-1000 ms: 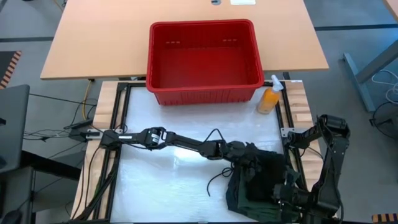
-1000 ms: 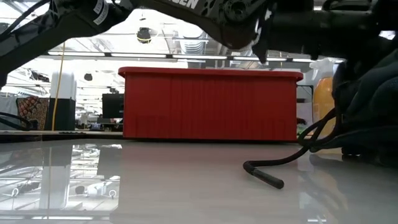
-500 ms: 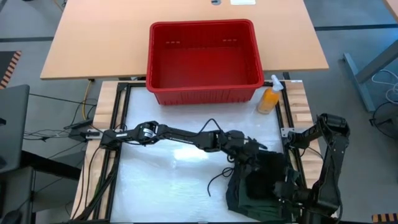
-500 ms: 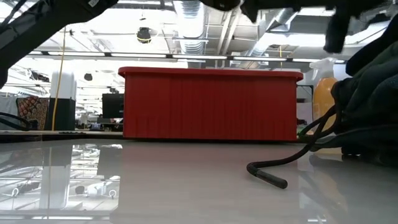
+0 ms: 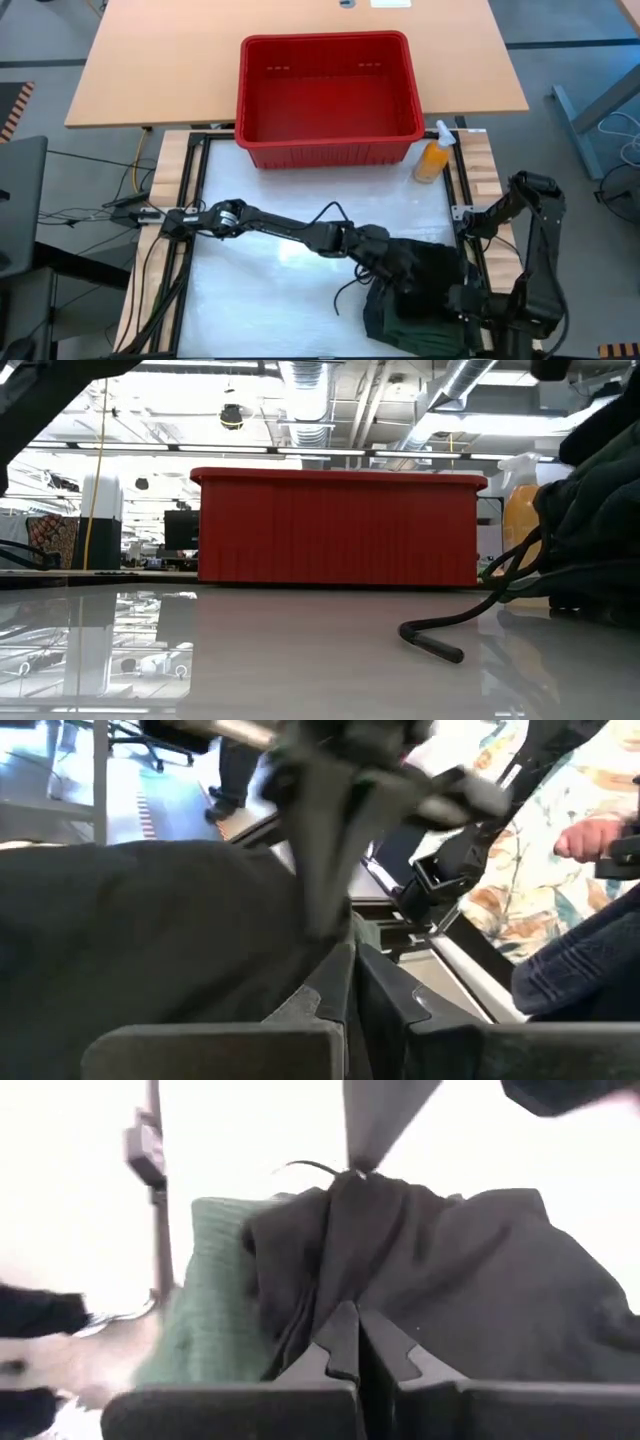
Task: Fold laundry
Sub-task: Stack the folded black shirt on top of the folded green shirt, then move the stacked clothes to the middle
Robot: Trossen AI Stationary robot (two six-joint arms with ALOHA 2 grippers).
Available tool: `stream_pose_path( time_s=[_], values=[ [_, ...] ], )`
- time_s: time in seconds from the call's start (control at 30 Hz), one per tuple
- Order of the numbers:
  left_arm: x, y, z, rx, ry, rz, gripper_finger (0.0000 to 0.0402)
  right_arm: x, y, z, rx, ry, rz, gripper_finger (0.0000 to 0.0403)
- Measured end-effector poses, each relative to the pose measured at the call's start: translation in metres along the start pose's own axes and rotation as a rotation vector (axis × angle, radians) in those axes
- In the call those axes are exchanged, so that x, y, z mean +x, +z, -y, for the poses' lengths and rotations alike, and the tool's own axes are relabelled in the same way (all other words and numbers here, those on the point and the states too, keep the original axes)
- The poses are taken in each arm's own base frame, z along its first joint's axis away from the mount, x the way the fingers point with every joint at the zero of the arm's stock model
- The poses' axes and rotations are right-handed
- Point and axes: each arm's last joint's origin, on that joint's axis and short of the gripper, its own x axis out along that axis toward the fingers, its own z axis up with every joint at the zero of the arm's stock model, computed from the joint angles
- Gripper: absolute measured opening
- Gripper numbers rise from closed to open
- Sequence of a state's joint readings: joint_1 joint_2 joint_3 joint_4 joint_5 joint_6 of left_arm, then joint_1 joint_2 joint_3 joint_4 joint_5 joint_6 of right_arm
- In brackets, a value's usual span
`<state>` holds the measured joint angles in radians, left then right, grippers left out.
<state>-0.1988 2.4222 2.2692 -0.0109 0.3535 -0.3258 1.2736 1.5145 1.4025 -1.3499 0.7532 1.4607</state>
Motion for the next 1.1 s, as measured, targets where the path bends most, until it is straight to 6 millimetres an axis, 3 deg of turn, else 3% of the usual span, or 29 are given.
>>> stream_pose_path(
  time_s=[0.3, 0.5, 0.77, 0.97, 1.1],
  values=[
    [-0.004, -0.006, -0.015, -0.018, 0.141, -0.063, 0.0003, -0.038, 0.039, -0.001, 0.027, 0.159, 0.034, 0.0018],
    [-0.004, -0.008, -0.014, 0.0, 0.151, -0.076, 0.0003, -0.043, 0.032, -0.022, 0.048, 0.335, -0.074, 0.0018],
    [-0.008, -0.005, -0.018, 0.033, 0.13, -0.098, 0.0003, -0.009, -0.012, -0.053, 0.1, 0.513, -0.262, 0.0018],
    [-0.027, 0.024, -0.006, 0.107, 0.129, -0.057, 0.0003, 0.03, -0.041, -0.057, 0.167, 0.591, -0.343, 0.0018],
    [-0.035, 0.029, 0.001, 0.143, 0.137, -0.108, 0.0003, 0.05, -0.055, -0.051, 0.169, 0.572, -0.466, 0.0018]
  ],
)
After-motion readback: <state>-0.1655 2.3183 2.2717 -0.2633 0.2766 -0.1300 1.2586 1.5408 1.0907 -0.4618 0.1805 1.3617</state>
